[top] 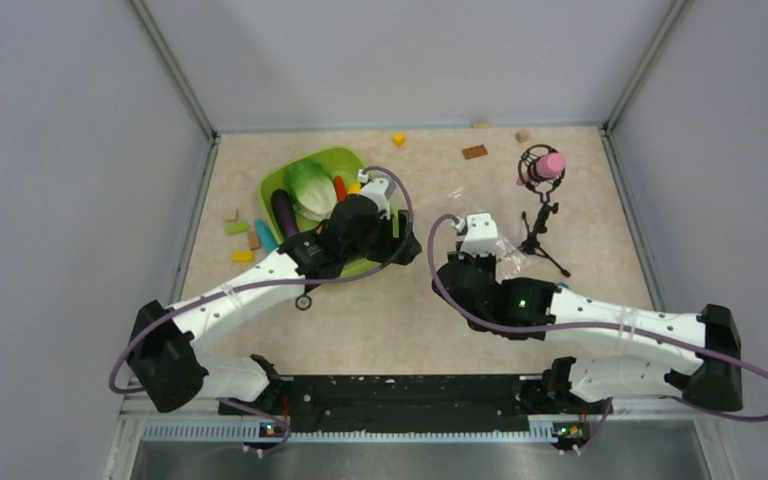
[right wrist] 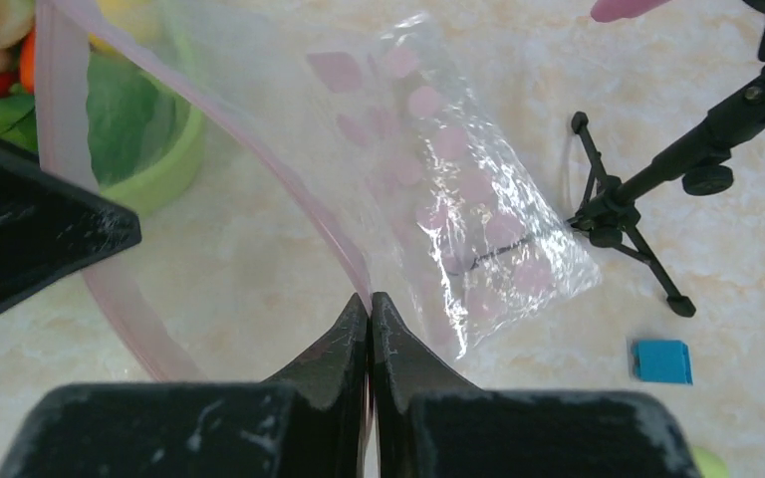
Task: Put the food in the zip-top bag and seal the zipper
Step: Open the zipper of the food storage bag, then pick up the fake vegetable from the bin.
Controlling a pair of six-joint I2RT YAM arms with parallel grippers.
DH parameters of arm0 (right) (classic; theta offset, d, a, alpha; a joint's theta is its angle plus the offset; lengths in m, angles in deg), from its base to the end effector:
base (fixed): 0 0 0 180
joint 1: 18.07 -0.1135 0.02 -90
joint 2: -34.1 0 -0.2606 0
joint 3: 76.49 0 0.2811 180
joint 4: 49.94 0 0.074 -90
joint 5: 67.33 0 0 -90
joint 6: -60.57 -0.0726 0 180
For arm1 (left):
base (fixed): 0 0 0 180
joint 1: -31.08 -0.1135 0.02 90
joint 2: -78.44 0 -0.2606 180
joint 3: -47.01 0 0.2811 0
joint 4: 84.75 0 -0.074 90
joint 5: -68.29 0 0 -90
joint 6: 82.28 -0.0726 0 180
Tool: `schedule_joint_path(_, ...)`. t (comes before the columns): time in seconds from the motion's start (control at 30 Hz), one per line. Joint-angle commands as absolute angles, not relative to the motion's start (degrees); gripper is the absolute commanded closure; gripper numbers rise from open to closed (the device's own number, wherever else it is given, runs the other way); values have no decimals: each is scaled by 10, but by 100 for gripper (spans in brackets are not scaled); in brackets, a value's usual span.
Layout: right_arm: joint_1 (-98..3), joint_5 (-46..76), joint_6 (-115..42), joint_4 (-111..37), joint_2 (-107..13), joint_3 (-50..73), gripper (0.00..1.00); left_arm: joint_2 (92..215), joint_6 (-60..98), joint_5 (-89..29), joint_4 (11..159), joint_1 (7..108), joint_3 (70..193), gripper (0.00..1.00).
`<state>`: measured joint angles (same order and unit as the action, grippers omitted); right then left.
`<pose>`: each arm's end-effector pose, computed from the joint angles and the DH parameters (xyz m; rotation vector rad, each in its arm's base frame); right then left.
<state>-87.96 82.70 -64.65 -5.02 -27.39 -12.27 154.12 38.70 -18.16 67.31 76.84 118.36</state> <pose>0.1478 0.2207 0.2818 -0.0992 1.9103 0.0012 0.2542 -0.2545 0.2666 0.2479 2.2059 -0.7055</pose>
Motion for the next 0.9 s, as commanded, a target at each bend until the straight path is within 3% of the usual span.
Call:
schedule_joint_path(0.0,-847,803,-668,-72,-313,-78,100,1469,365,-289,715,771,1176,7)
schedule_joint_path(0.13,-827,768,-644,-119,-331,-85,100,1404,376,-260,732,771,1126,2)
schedule_joint_path(0.4,-806,708,-618,-178,-334,-100,100,1333,435,-20,669,759,1086,2)
schedule_joint_path(0.47,-804,698,-612,-186,-339,-99,100,1333,447,-8,654,721,1088,2)
schedule_joint_path(0.6,-800,687,-597,-199,-350,-100,100,1398,438,-25,666,583,1104,2)
schedule_joint_path(0.77,-794,676,-589,-203,-364,-104,100,1554,426,3,665,465,1222,3)
schedule_joint_path(0.87,-789,665,-586,-209,-372,-110,100,1670,447,-60,628,400,1317,3)
